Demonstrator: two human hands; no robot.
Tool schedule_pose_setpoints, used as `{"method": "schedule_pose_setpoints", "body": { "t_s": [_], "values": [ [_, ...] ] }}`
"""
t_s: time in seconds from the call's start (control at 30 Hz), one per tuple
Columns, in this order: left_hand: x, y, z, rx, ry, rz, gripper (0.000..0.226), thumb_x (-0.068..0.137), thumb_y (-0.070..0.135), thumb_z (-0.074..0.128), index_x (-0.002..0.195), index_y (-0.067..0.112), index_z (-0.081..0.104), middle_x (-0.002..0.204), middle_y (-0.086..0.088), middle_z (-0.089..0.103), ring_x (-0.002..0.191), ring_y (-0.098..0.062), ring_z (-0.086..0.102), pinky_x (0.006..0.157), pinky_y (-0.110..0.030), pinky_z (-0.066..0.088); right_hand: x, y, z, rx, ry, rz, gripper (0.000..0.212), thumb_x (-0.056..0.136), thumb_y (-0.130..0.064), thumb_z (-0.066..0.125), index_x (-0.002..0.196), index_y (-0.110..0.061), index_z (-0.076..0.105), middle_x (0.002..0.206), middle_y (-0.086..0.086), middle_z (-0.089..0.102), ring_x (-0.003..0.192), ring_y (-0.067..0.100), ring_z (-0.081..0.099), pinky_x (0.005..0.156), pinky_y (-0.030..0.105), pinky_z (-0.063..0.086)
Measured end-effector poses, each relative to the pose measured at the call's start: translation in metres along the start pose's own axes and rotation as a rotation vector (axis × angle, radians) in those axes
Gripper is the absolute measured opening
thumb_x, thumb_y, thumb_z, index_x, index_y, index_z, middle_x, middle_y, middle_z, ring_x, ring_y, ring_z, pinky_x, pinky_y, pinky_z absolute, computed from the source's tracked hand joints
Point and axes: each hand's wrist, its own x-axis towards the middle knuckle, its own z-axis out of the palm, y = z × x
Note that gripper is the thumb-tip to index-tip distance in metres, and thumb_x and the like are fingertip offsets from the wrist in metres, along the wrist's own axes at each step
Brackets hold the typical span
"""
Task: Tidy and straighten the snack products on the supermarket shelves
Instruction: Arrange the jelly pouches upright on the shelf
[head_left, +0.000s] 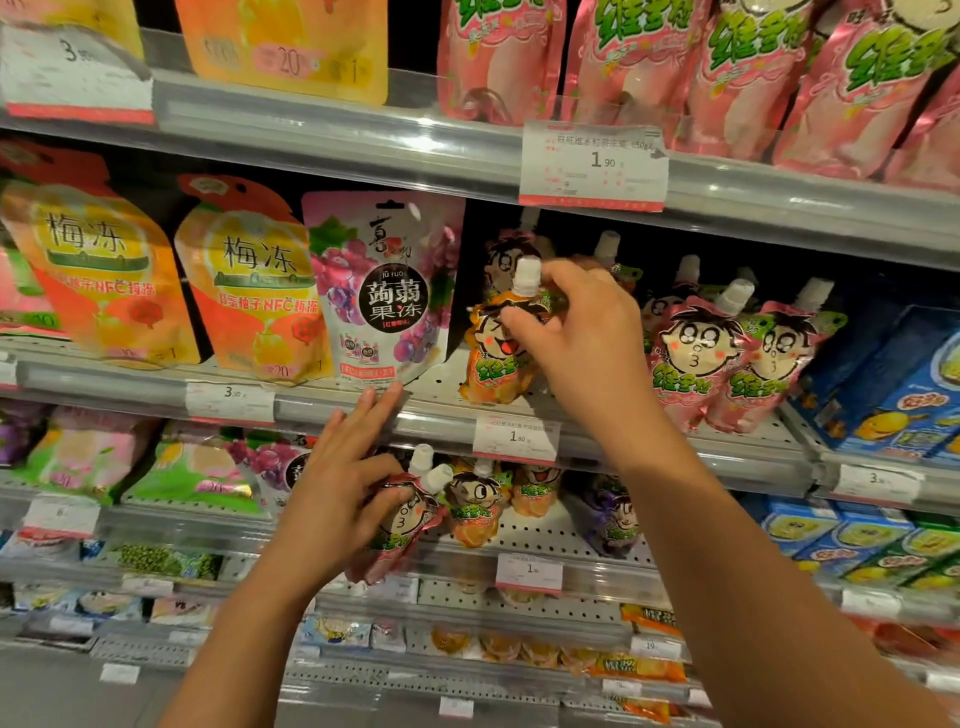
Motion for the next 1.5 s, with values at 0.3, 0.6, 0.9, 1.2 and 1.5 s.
{"method": "schedule_pose_setpoints", "body": {
  "t_s": [0.3,0.6,0.9,1.2,1.5],
  "values": [
    [0.001,-0.002,0.002,-0.025,0.02,0.013,0.051,0.094,0.066,0.044,0.078,0.023,0.067,0.169,0.008,0.019,0.157,-0.019,0.011,0.121,-0.058,0.017,-0.039,0.017,-0.063,0.357,0.091,0.015,0.01,0.09,-0.027,0.075,0.088,-0.027,0.065,0.075,0.002,0.066,0.067,0.033,0.065,0.057,0.052,0.054],
    [0.0,0.009,0.006,-0.02,0.033,-0.02,0.056,0.094,0.071,0.04,0.081,0.025,0.069,0.169,0.006,0.017,0.158,-0.022,0.008,0.124,-0.056,0.007,-0.091,0.062,-0.088,0.221,-0.301,0.155,0.011,0.084,-0.023,0.081,0.088,-0.025,0.072,0.071,-0.011,0.067,0.059,0.012,0.058,0.059,0.031,0.055],
    [0.0,0.015,0.003,-0.024,0.008,-0.056,0.052,0.092,0.071,0.042,0.082,0.028,0.069,0.17,0.007,0.015,0.158,-0.021,0.003,0.127,-0.032,-0.006,-0.161,0.116,0.02,0.005,-0.293,0.336,0.018,0.094,-0.034,0.068,0.083,-0.028,0.054,0.064,-0.005,0.061,0.056,0.009,0.056,0.05,0.021,0.038],
    [0.0,0.01,0.006,0.023,0.02,-0.019,0.037,0.091,0.054,0.053,0.08,0.021,0.068,0.17,0.003,0.016,0.158,-0.025,0.006,0.124,-0.057,0.008,-0.14,0.137,0.071,-0.09,-0.198,0.432,0.018,0.094,-0.031,0.068,0.106,-0.017,0.07,0.075,0.003,0.073,0.071,0.02,0.069,0.063,0.03,0.049],
    [-0.001,0.006,0.008,0.05,0.031,-0.017,0.049,0.093,0.063,0.047,0.082,0.021,0.069,0.17,0.002,0.016,0.158,-0.025,0.007,0.126,-0.045,0.003,-0.128,0.137,0.079,-0.207,-0.178,0.483,0.035,0.094,-0.044,0.067,0.099,-0.009,0.072,0.074,0.01,0.071,0.075,0.027,0.068,0.06,0.027,0.036]
  ]
}}
